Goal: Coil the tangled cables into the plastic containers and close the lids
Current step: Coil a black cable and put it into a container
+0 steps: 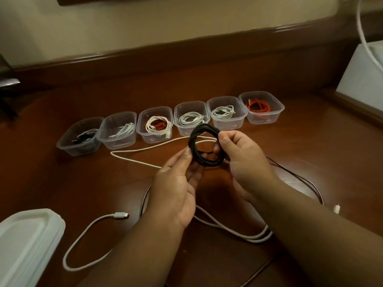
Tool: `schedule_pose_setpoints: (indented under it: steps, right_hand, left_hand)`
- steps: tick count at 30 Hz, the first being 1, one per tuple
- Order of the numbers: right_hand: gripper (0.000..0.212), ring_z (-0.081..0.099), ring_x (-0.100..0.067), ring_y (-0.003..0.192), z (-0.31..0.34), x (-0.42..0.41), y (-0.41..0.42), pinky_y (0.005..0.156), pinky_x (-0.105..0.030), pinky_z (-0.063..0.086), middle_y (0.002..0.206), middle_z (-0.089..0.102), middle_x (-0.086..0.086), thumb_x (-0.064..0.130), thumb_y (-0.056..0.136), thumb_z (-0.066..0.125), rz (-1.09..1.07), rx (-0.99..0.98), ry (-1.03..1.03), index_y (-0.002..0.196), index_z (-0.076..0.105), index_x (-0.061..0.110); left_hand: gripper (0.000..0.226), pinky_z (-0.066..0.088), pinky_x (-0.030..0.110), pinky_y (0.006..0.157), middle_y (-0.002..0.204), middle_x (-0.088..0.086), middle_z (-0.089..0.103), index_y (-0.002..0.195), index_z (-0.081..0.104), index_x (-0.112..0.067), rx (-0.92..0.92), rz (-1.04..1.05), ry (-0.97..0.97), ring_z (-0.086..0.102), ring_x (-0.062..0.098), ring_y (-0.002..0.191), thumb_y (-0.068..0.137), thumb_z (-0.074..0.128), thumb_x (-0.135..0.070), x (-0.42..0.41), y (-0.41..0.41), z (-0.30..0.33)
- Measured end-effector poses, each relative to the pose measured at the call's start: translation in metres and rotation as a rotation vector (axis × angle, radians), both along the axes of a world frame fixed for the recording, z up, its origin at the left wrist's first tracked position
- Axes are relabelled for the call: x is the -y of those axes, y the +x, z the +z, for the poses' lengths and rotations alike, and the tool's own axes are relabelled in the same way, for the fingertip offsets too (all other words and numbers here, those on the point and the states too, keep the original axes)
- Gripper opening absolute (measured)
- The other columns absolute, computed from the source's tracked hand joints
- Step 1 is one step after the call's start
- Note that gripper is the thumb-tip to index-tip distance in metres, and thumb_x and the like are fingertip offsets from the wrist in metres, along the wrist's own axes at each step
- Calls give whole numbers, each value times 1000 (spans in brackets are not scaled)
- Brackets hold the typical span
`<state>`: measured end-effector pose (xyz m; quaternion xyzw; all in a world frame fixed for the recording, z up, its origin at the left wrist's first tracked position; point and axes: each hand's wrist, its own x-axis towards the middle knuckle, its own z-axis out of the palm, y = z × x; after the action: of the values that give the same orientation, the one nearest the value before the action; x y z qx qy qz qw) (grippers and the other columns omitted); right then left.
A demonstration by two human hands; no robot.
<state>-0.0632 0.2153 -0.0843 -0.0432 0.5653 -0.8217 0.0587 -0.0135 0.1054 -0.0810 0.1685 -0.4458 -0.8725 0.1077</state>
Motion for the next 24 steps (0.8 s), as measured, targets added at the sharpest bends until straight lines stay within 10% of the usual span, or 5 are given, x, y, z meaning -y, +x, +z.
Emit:
schedule_pose_setpoints:
  steps: [12,24]
  right_hand:
    - [5,67,-18,78,-5,-5,-8,82,-43,58,71,68,5,18,98,57,-6,-134,152,100,61,16]
    - [12,70,-9,79,-4,-11,-9,72,-25,58,84,72,-2,13,94,62,-1,-246,316,97,59,24]
  left_hand:
    - [19,41,27,64,82,0,70,106,60,-18,-19,-148,4,62,11,72,93,52,-6,-3,1,-2]
    - [22,40,31,70,73,-2,66,117,58,-16,-35,-192,-132,62,10,73,103,41,-12,6,-3,-5]
